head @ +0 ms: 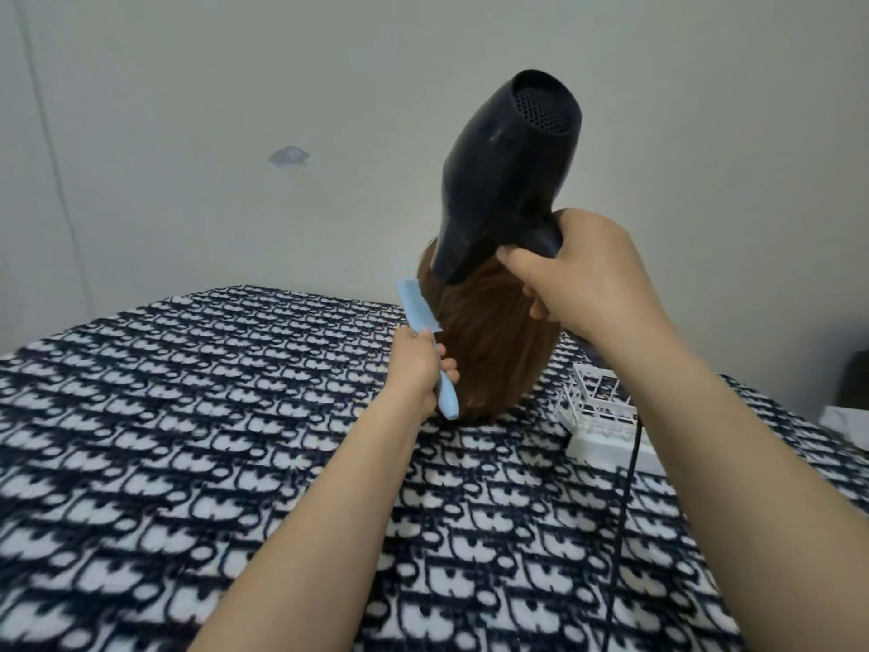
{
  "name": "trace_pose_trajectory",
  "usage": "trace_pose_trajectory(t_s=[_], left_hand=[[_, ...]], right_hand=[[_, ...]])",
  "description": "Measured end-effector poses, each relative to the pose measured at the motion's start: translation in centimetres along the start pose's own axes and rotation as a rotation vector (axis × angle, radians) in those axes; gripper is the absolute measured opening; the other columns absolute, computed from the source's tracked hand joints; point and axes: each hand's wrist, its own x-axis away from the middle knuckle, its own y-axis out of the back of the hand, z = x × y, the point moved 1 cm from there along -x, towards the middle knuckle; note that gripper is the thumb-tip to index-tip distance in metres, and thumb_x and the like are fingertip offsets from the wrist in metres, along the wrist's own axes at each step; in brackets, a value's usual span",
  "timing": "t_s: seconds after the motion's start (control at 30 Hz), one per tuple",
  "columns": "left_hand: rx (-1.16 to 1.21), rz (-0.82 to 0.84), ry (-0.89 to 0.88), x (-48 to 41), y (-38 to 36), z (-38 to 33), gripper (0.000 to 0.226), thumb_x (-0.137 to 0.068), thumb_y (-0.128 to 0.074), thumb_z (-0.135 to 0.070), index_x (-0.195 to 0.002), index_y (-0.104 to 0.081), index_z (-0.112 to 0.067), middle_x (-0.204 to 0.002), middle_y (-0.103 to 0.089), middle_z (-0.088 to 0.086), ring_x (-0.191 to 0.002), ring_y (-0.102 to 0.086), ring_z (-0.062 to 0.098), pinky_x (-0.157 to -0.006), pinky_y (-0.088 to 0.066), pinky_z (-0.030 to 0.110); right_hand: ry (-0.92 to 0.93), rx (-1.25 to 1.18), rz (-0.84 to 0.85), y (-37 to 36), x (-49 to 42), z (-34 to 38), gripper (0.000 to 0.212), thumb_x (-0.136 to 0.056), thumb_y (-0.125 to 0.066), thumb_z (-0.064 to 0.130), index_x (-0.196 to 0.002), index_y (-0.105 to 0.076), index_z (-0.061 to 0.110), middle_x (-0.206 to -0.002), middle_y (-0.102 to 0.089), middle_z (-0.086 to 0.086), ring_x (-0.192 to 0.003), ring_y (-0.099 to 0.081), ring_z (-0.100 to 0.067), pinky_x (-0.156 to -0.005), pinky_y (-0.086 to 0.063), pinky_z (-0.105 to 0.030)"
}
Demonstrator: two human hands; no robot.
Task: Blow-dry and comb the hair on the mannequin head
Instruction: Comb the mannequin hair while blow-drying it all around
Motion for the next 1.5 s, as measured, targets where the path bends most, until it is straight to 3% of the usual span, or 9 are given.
trace_pose_trajectory(t_s=[0.27, 0.33, 0.57, 0.87, 0.93, 1.03, 1.2, 1.3, 1.5], left_hand=[[-0.056, -0.034, 0.081, -1.2, 2.4, 3.6, 0.018, -0.104, -0.029, -0.017, -0.089, -0.037, -0.012, -0.073, -0.037, 0.006, -0.05, -0.031, 0.013, -0.04, -0.031, 0.025], [-0.067, -0.064, 0.102, -1.8, 2.7, 3.7, 0.016, -0.104, -0.029, -0.017, -0.094, -0.04, -0.011, -0.072, -0.038, 0.006, -0.049, -0.031, 0.013, -0.039, -0.031, 0.023], [-0.051, -0.143, 0.315, -2.6, 3.9, 4.8, 0.027, -0.1, -0.024, -0.008, -0.117, -0.045, -0.007, -0.067, -0.035, 0.004, -0.047, -0.026, 0.015, -0.033, -0.027, 0.016], [-0.041, -0.356, 0.216, -1.8, 4.5, 2.7, 0.042, -0.096, -0.021, -0.002, -0.135, -0.035, -0.012, -0.072, -0.04, 0.006, -0.05, -0.033, 0.016, -0.044, -0.032, 0.027], [0.043, -0.326, 0.112, -1.0, 3.2, 1.5, 0.036, -0.099, -0.026, -0.005, -0.132, -0.037, -0.008, -0.073, -0.041, 0.006, -0.052, -0.036, 0.015, -0.044, -0.035, 0.026], [0.148, -0.169, -0.023, 0.9, 0.9, -0.1, 0.021, -0.103, -0.034, -0.014, -0.12, -0.043, -0.005, -0.078, -0.046, 0.006, -0.056, -0.044, 0.014, -0.049, -0.045, 0.026], [0.073, 0.052, -0.093, 3.6, -1.7, 0.0, 0.011, -0.103, -0.039, -0.018, -0.101, -0.047, -0.011, -0.095, -0.063, 0.012, -0.071, -0.067, 0.02, -0.068, -0.059, 0.033], [0.048, 0.11, -0.011, 3.9, -1.9, 1.1, 0.017, -0.104, -0.038, -0.016, -0.114, -0.044, -0.004, -0.102, -0.063, 0.017, -0.078, -0.071, 0.026, -0.078, -0.058, 0.041], [0.034, 0.077, 0.131, 2.7, -1.5, 3.4, 0.015, -0.103, -0.038, -0.01, -0.117, -0.038, -0.005, -0.1, -0.057, 0.02, -0.074, -0.069, 0.032, -0.065, -0.058, 0.043]], right_hand=[[0.01, 0.027, 0.036, -0.5, 0.5, -0.3, 0.026, -0.088, -0.067, 0.038, -0.07, -0.054, 0.023, -0.047, -0.065, 0.01, -0.035, -0.062, -0.004, -0.048, -0.044, -0.026], [0.02, 0.025, 0.062, -0.9, 0.7, 0.0, 0.025, -0.088, -0.068, 0.038, -0.072, -0.055, 0.024, -0.051, -0.066, 0.018, -0.037, -0.063, -0.005, -0.049, -0.049, -0.028], [0.026, 0.034, 0.102, -1.6, 1.4, 0.4, 0.026, -0.089, -0.068, 0.039, -0.082, -0.061, 0.015, -0.06, -0.069, 0.001, -0.042, -0.067, -0.011, -0.059, -0.061, -0.043], [0.022, 0.043, 0.135, -1.4, 1.8, 0.0, 0.026, -0.09, -0.068, 0.041, -0.086, -0.062, 0.016, -0.061, -0.069, 0.001, -0.042, -0.067, -0.009, -0.057, -0.06, -0.039], [0.016, 0.047, 0.133, -1.2, 1.8, -0.2, 0.027, -0.089, -0.068, 0.043, -0.083, -0.061, 0.017, -0.056, -0.069, 0.003, -0.041, -0.066, -0.007, -0.052, -0.056, -0.033], [0.038, 0.034, 0.101, -0.4, 1.9, -0.5, 0.025, -0.09, -0.069, 0.041, -0.075, -0.057, 0.025, -0.055, -0.066, 0.026, -0.038, -0.061, 0.0, -0.039, -0.037, -0.011], [0.051, -0.033, 0.011, 1.0, 2.2, -0.6, 0.025, -0.09, -0.07, 0.038, -0.076, -0.06, 0.02, -0.052, -0.065, 0.024, -0.036, -0.058, 0.001, -0.037, -0.035, -0.008], [0.057, -0.041, -0.001, 1.4, 2.6, -0.6, 0.024, -0.089, -0.07, 0.037, -0.075, -0.061, 0.019, -0.053, -0.066, 0.023, -0.036, -0.059, 0.0, -0.037, -0.035, -0.008], [0.056, -0.013, 0.026, 1.2, 3.2, -0.9, 0.024, -0.089, -0.07, 0.038, -0.075, -0.059, 0.022, -0.058, -0.067, 0.025, -0.037, -0.06, -0.001, -0.039, -0.037, -0.011]])
